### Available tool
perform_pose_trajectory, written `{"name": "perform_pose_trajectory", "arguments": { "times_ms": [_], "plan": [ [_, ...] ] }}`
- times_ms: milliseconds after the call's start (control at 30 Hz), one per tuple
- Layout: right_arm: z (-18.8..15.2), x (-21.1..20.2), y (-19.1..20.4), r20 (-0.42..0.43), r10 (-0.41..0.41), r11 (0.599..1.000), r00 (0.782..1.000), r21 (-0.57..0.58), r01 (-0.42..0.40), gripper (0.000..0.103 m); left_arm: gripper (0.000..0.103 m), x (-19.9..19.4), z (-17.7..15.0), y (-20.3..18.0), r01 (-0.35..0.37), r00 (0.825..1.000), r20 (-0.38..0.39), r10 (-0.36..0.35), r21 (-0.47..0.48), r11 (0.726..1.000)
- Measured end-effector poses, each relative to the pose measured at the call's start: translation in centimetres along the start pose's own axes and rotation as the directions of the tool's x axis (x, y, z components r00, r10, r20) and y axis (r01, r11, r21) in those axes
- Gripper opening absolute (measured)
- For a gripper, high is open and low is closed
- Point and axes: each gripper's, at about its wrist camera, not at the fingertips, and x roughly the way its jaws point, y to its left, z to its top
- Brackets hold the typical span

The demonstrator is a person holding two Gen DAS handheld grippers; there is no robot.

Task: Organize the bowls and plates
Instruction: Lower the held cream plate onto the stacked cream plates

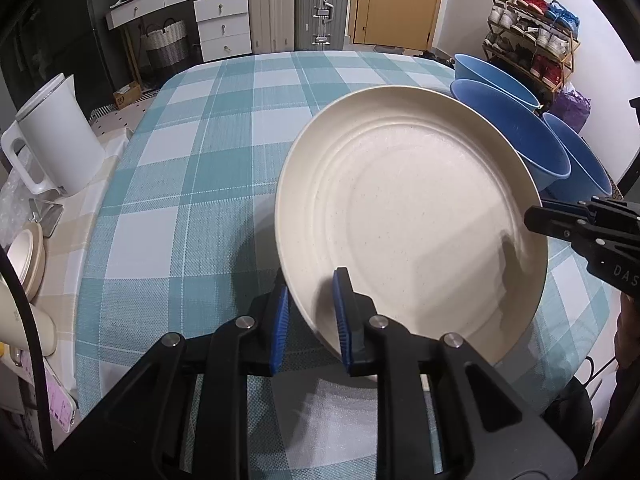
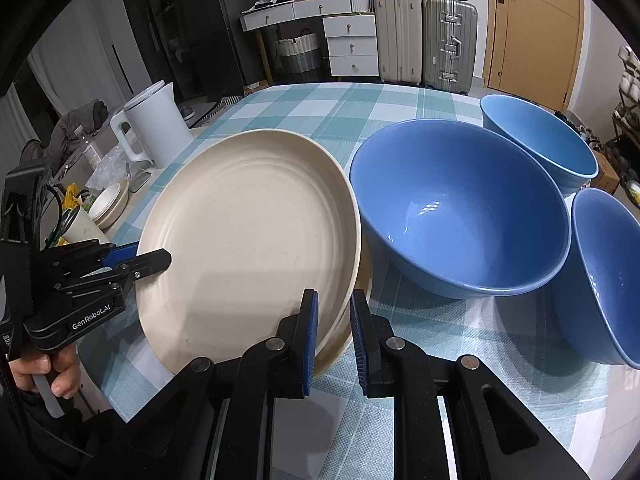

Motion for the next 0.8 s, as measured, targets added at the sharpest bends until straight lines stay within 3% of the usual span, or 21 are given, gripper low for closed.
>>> {"name": "perform_pose_trajectory", "arguments": {
  "times_ms": [800],
  "plan": [
    [-0.6, 1.6, 0.3, -0.031, -0.044, 0.999, 0.999, -0.002, 0.044, 0.018, 0.020, 1.8, -0.4, -1.1, -0.061, 0.998, -0.009, 0.062, 0.052, 0.997]
  ]
}}
